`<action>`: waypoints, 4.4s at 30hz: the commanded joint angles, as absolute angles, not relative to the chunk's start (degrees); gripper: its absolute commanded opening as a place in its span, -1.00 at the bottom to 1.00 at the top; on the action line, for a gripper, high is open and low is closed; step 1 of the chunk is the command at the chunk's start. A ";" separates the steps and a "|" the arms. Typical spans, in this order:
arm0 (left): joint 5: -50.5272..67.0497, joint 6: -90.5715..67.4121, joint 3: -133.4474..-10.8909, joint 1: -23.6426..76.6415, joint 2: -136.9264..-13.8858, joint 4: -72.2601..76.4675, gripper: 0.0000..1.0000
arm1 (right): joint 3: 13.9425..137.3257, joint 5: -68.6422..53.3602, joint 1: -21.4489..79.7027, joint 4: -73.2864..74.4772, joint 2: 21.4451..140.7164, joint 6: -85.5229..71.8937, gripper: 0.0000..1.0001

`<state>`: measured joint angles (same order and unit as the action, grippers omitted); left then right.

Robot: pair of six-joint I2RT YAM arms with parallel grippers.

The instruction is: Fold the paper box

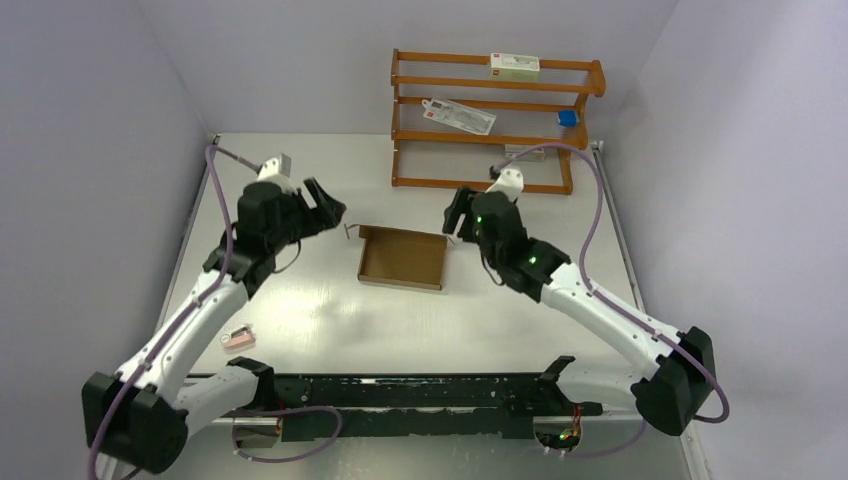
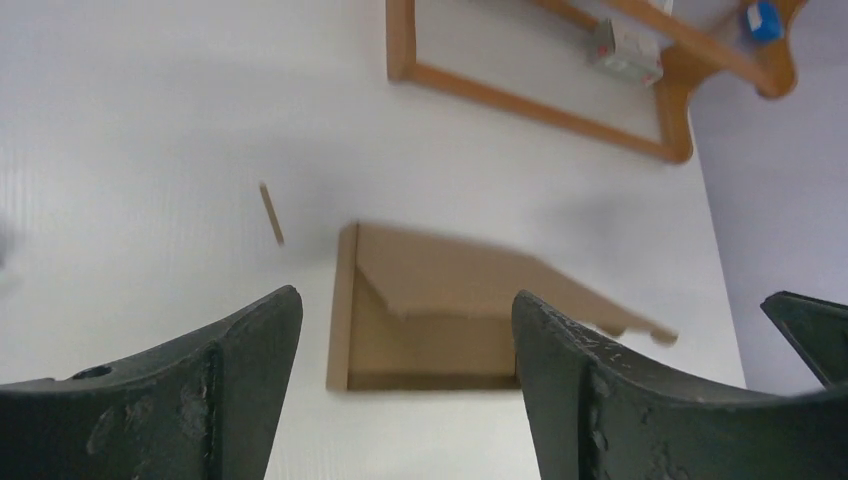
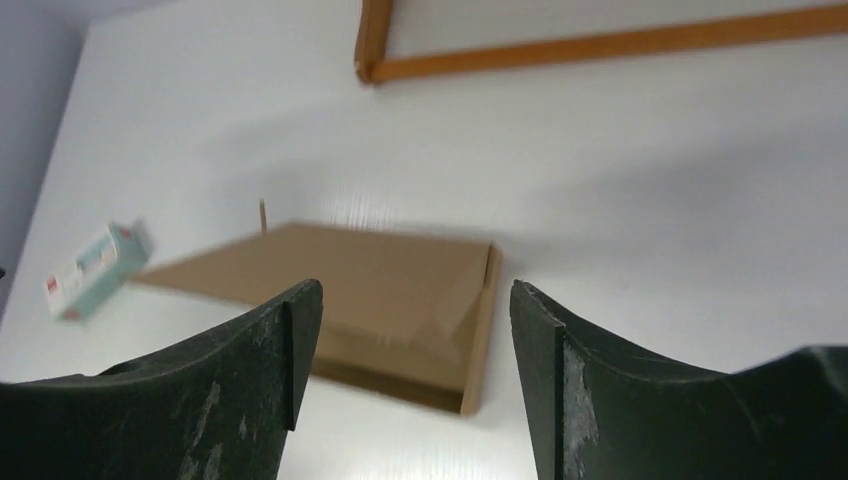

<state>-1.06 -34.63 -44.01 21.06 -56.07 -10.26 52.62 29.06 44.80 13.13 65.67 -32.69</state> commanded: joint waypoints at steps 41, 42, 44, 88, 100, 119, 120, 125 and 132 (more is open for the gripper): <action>7.46 -29.39 -45.35 22.13 -65.69 -14.55 0.48 | 52.58 12.10 37.69 11.75 74.19 -23.01 0.48; 6.62 -29.22 -45.35 22.15 -63.51 -15.91 0.50 | 53.13 10.31 38.10 12.42 72.91 -21.40 0.48; 5.52 -29.03 -44.71 22.10 -59.50 -18.06 0.53 | 53.46 6.05 39.62 12.68 70.52 -18.04 0.48; 12.38 -33.87 -26.51 23.10 -50.46 -12.77 0.48 | 53.83 24.56 74.84 17.43 82.59 -17.74 0.24; 11.39 -33.33 -26.02 27.25 -61.09 -4.49 0.41 | 37.79 17.73 54.08 15.90 65.77 -35.28 0.35; 5.66 -31.75 -24.70 29.18 -75.95 6.02 -0.19 | 28.37 -2.38 37.93 -10.29 84.07 -32.76 -0.12; 4.45 -31.40 -25.22 29.18 -76.70 6.04 -0.22 | 29.41 -2.53 37.51 -10.59 85.61 -31.98 -0.13; 0.22 -30.20 -27.80 29.09 -81.95 6.71 -0.30 | 34.89 -2.28 36.75 -10.60 91.43 -28.10 -0.13; -4.37 -29.88 -28.89 29.11 -82.80 4.96 -0.16 | 39.49 1.52 36.93 -5.99 89.22 -22.53 0.05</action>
<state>-0.69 -31.86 -30.26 28.36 -81.65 11.46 38.09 0.30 36.07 -12.62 89.86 -27.79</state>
